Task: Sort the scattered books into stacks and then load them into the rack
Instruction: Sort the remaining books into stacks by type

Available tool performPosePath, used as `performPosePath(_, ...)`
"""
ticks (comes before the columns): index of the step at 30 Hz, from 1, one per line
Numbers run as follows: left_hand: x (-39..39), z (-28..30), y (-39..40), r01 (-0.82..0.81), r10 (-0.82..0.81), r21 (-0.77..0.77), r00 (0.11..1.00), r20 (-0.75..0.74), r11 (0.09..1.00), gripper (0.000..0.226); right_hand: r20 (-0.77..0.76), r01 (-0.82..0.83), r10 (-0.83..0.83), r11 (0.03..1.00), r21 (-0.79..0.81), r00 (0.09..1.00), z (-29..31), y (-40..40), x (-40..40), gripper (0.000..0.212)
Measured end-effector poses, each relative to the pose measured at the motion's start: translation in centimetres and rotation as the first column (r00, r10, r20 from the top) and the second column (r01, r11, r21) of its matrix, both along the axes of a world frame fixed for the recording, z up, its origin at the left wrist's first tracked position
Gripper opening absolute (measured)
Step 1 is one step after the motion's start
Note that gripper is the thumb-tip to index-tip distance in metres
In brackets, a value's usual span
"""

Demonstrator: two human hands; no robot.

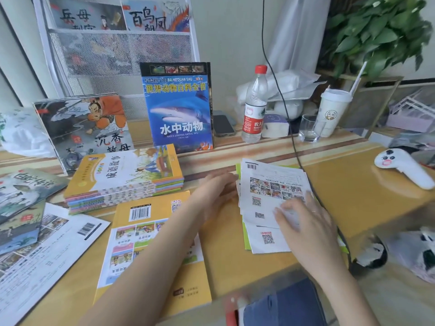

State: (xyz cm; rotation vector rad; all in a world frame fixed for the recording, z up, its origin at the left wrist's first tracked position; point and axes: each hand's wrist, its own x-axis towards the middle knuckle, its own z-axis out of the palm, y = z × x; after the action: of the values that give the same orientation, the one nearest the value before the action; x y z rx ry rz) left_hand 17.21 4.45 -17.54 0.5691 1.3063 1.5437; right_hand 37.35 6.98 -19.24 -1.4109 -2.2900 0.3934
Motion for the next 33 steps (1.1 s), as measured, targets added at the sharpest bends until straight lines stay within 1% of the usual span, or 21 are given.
performPosePath(2, -0.2, -0.4, 0.2, -0.016, 0.016, 0.01, 1.0, 0.012, 1.0, 0.027, -0.072, 0.101, -0.103, 0.994, -0.031, 0.992, 0.4, 1.2, 0.4, 0.041)
performPosePath(4, -0.2, -0.5, 0.2, -0.012, 0.01, 0.029, 0.999, 0.041, 1.0, 0.034, -0.057, 0.147, -0.15, 0.988, -0.053, 0.987, 0.6, 2.2, 0.7, 0.052)
performPosePath(6, 0.2, -0.4, 0.1, 0.006, -0.016, 0.096, 0.994, 0.106, 0.995, 0.038, -0.025, 0.133, -0.135, 0.988, -0.077, 0.99, 0.6, 2.4, 0.6, 0.054)
performPosePath(8, 0.6, -0.2, -0.1, -0.035, -0.005, 0.181, 0.976, 0.217, 0.983, 0.039, -0.069, 0.103, -0.112, 0.988, -0.112, 0.991, 0.7, 2.4, 0.7, 0.053)
performPosePath(10, 0.7, -0.2, -0.1, -0.016, -0.064, 0.253, 0.951, 0.304, 0.967, 0.039, -0.116, 0.065, -0.082, 0.988, -0.141, 0.99, 0.7, 2.1, 1.0, 0.054)
performPosePath(11, 0.9, -0.1, -0.2, 0.036, -0.119, 0.265, 0.945, 0.306, 0.964, 0.037, -0.121, 0.04, -0.058, 0.989, -0.142, 0.991, 0.7, 2.0, 1.1, 0.053)
performPosePath(14, 1.7, 0.0, -0.7, 0.191, -0.231, 0.213, 0.956, 0.179, 0.958, 0.03, -0.077, -0.036, 0.027, 0.993, -0.116, 0.997, 1.0, 1.5, 1.1, 0.05)
performPosePath(17, 2.6, 0.0, -1.1, 0.227, -0.256, 0.199, 0.958, 0.132, 0.953, 0.036, -0.069, -0.115, 0.107, 0.985, -0.126, 0.992, 1.3, 1.1, 1.1, 0.047)
performPosePath(18, 2.7, 0.2, -1.2, 0.228, -0.257, 0.205, 0.958, 0.126, 0.952, 0.037, -0.093, -0.153, 0.143, 0.981, -0.117, 0.985, 1.2, 1.0, 1.3, 0.044)
performPosePath(20, 2.2, 0.3, -1.0, 0.157, -0.177, 0.187, 0.98, 0.094, 0.97, 0.038, -0.28, -0.248, 0.194, 0.954, -0.171, 0.94, 1.0, 1.5, 1.5, 0.037)
performPosePath(21, 1.7, 0.3, -0.9, 0.1, -0.114, 0.161, 0.99, 0.077, 0.982, 0.039, -0.405, -0.299, 0.199, 0.933, -0.201, 0.893, 1.1, 1.9, 1.7, 0.04)
performPosePath(23, 0.4, 0.3, -0.9, 0.039, -0.045, 0.101, 0.997, 0.06, 0.994, 0.036, -0.549, -0.377, 0.235, 0.912, -0.161, 0.802, 1.4, 2.2, 2.4, 0.065)
performPosePath(25, -0.5, 0.7, -1.3, 0.068, -0.069, 0.012, 0.995, 0.074, 0.998, 0.023, -0.526, -0.449, 0.331, 0.886, -0.112, 0.784, 2.0, 2.3, 3.3, 0.085)
performPosePath(26, -0.8, 0.8, -1.5, 0.11, -0.107, -0.024, 0.99, 0.092, 0.994, 0.018, -0.463, -0.464, 0.377, 0.881, -0.086, 0.802, 2.1, 3.3, 3.3, 0.089)
performPosePath(27, -1.0, 1.0, -1.7, 0.144, -0.139, -0.045, 0.984, 0.11, 0.989, 0.017, -0.388, -0.496, 0.438, 0.866, -0.059, 0.811, 2.0, 4.3, 3.0, 0.086)
performPosePath(28, -1.0, 1.4, -1.9, 0.182, -0.175, -0.043, 0.976, 0.128, 0.982, 0.017, -0.264, -0.509, 0.479, 0.859, -0.058, 0.837, 2.4, 5.5, 2.7, 0.075)
performPosePath(29, -1.0, 1.7, -2.1, 0.21, -0.202, -0.038, 0.968, 0.149, 0.977, 0.018, -0.16, -0.5, 0.479, 0.855, -0.137, 0.863, 2.8, 6.3, 2.5, 0.061)
performPosePath(30, -0.8, 2.1, -2.4, 0.22, -0.212, -0.039, 0.965, 0.152, 0.975, 0.02, -0.15, -0.487, 0.464, 0.848, -0.21, 0.873, 2.6, 7.6, 2.2, 0.05)
performPosePath(31, -0.6, 2.5, -2.5, 0.209, -0.201, -0.045, 0.969, 0.147, 0.977, 0.02, -0.213, -0.484, 0.443, 0.849, -0.212, 0.871, 2.6, 8.8, 1.6, 0.041)
performPosePath(32, -0.5, 2.6, -2.5, 0.19, -0.183, -0.033, 0.97, 0.163, 0.981, 0.021, -0.335, -0.456, 0.392, 0.879, -0.137, 0.857, 2.9, 8.7, 1.0, 0.034)
performPosePath(33, -0.3, 2.9, -2.3, 0.131, -0.128, -0.009, 0.98, 0.152, 0.991, 0.025, -0.488, -0.378, 0.326, 0.926, -0.01, 0.81, 3.5, 7.7, 0.1, 0.032)
